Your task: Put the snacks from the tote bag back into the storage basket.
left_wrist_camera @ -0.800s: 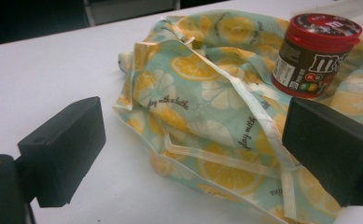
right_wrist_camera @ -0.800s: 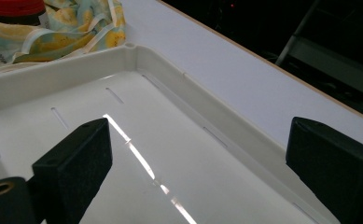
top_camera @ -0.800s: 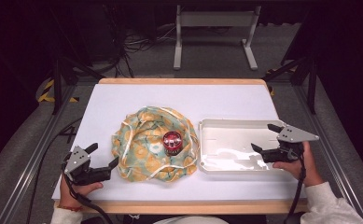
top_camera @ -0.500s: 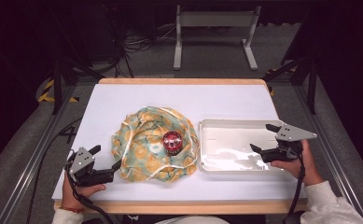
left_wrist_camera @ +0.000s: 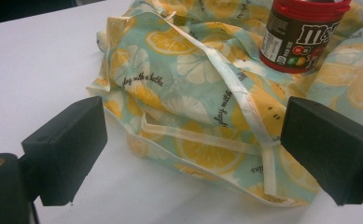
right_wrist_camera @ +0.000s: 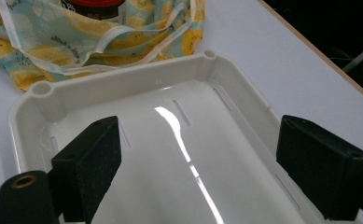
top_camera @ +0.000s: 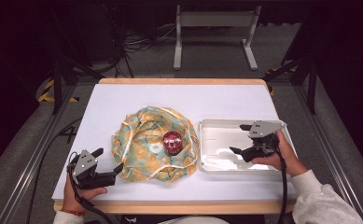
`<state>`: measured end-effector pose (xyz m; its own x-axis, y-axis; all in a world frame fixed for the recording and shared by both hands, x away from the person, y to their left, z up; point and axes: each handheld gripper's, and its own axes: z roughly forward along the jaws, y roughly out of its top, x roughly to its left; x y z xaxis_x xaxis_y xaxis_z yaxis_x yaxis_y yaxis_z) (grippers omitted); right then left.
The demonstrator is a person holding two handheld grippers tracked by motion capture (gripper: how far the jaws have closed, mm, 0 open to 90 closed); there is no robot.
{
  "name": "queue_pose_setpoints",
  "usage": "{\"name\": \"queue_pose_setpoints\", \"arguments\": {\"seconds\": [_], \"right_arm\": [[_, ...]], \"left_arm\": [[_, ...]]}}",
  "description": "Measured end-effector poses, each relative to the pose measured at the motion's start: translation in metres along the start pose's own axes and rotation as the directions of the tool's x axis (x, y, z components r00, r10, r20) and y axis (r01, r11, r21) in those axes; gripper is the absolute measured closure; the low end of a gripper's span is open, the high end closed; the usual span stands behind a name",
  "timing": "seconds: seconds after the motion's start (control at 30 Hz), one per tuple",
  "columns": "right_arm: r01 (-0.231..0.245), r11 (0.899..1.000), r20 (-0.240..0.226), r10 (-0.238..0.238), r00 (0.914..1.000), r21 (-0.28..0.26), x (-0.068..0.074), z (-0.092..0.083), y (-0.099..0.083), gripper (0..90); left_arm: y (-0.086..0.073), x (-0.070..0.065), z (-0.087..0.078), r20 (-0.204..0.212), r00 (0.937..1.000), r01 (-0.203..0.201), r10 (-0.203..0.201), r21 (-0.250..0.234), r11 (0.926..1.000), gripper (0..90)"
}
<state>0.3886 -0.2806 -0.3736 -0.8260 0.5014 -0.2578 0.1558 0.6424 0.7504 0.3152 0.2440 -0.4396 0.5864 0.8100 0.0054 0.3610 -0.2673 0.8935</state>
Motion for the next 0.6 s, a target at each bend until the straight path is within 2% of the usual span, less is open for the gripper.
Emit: {"name": "queue_pose_setpoints", "arguments": {"seconds": [0.07, 0.1, 0.13, 0.17, 0.2, 0.27, 0.4, 0.5, 0.53, 0.6], "right_arm": [[0.024, 0.999, -0.019, -0.023, 0.9996, 0.030, 0.001, 0.007, 0.007, 19.0], [0.044, 0.998, -0.011, -0.044, 0.9990, 0.045, 0.001, 0.011, 0.011, 19.5], [0.050, 0.998, -0.019, -0.049, 0.9986, 0.044, 0.001, 0.015, 0.015, 20.4], [0.046, 0.998, -0.047, -0.044, 0.9980, 0.051, 0.001, 0.019, 0.020, 20.3], [0.054, 0.997, -0.042, -0.051, 0.9978, 0.058, 0.001, 0.023, 0.024, 19.3], [0.064, 0.995, -0.075, -0.059, 0.9954, 0.071, 0.002, 0.029, 0.033, 18.1], [0.138, 0.984, -0.127, -0.123, 0.9842, 0.109, 0.008, 0.044, 0.057, 17.9], [0.159, 0.980, -0.148, -0.141, 0.9789, 0.118, 0.011, 0.051, 0.069, 17.3], [0.180, 0.975, -0.166, -0.157, 0.9736, 0.131, 0.014, 0.056, 0.077, 16.6], [0.195, 0.971, -0.203, -0.165, 0.9652, 0.138, 0.016, 0.065, 0.090, 16.5]], "left_arm": [[-0.001, 0.001, 0.001, -0.003, 1.0000, 0.000, 0.000, 0.006, 1.0000, 7.8], [-0.001, 0.001, 0.001, -0.005, 1.0000, 0.006, -0.006, 0.010, 0.9999, 7.8], [-0.002, 0.002, 0.000, -0.006, 0.9999, 0.010, -0.010, 0.007, 0.9999, 7.8], [-0.002, 0.002, 0.000, -0.010, 0.9998, 0.016, -0.016, 0.007, 0.9999, 7.5], [-0.002, 0.002, 0.000, -0.010, 0.9998, 0.015, -0.015, 0.010, 0.9998, 7.4], [-0.002, 0.002, 0.001, -0.005, 1.0000, 0.006, -0.006, 0.013, 0.9999, 7.6], [-0.002, 0.001, 0.001, -0.006, 1.0000, 0.003, -0.003, 0.010, 0.9999, 7.9], [-0.003, 0.002, 0.000, -0.003, 1.0000, 0.006, -0.006, 0.007, 1.0000, 7.9], [-0.003, 0.002, 0.000, -0.005, 1.0000, 0.006, -0.006, 0.009, 0.9999, 8.0], [-0.003, 0.003, 0.000, -0.007, 0.9999, 0.012, -0.012, 0.009, 0.9999, 7.6]]}}
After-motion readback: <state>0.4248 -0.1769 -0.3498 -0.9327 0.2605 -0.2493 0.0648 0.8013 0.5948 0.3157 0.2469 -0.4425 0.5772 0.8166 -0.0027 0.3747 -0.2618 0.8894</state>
